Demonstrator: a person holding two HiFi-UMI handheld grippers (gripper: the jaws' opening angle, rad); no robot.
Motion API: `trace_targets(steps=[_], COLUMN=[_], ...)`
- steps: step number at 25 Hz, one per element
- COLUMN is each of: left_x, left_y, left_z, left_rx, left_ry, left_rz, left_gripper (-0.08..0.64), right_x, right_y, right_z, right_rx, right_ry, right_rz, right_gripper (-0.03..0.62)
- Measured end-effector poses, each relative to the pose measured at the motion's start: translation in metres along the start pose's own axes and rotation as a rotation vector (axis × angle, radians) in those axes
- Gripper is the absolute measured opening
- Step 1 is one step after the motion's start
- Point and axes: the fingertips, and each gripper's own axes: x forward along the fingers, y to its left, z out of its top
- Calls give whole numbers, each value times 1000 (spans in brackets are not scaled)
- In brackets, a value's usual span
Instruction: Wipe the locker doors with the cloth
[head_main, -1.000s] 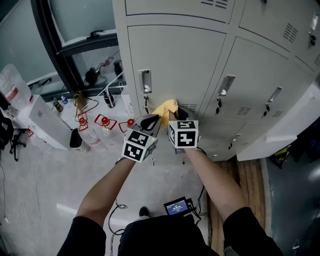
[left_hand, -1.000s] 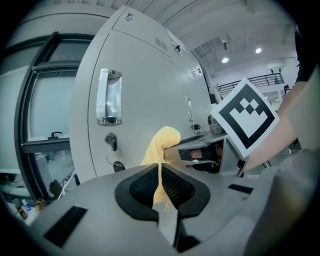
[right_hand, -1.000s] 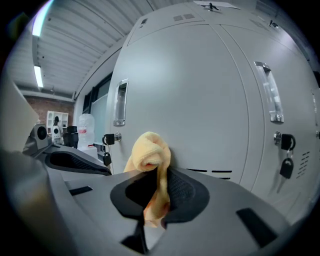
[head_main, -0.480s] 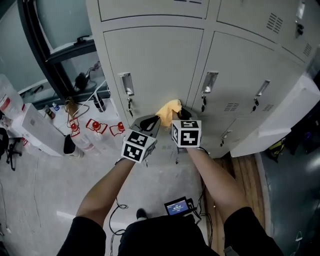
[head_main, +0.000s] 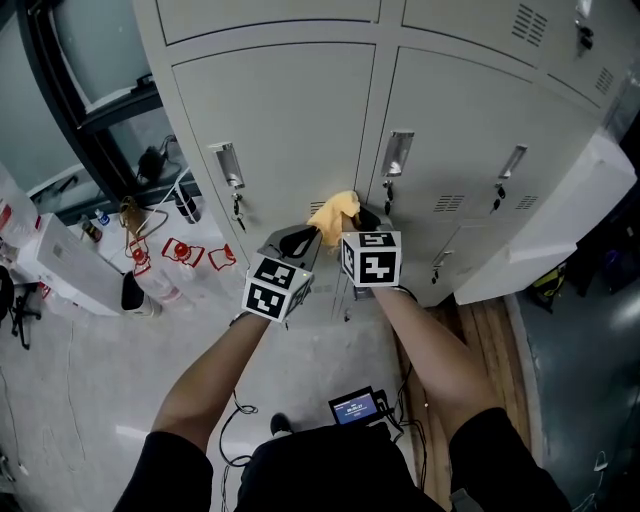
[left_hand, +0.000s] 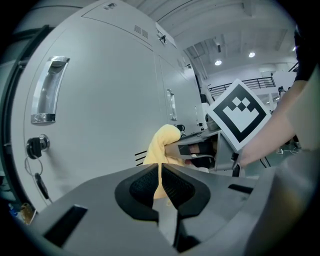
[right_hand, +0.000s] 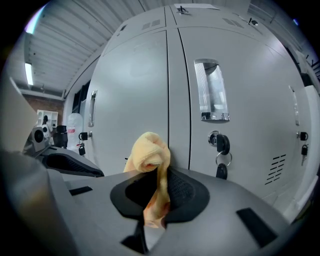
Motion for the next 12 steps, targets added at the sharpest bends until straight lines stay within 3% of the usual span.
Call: trace_targets(steps=[6,12], left_x=[-4,-16], left_y=[5,6], left_z=[-1,6], left_rx=[5,87], left_ry=[3,-6], left_rz=[19,31], left_gripper=[34,34], right_x=[0,0], right_y=[-1,0], right_z=[-1,0], right_rx=[5,16], right_ry=[-7,12], right_rz=[1,-7], right_gripper=[69,67])
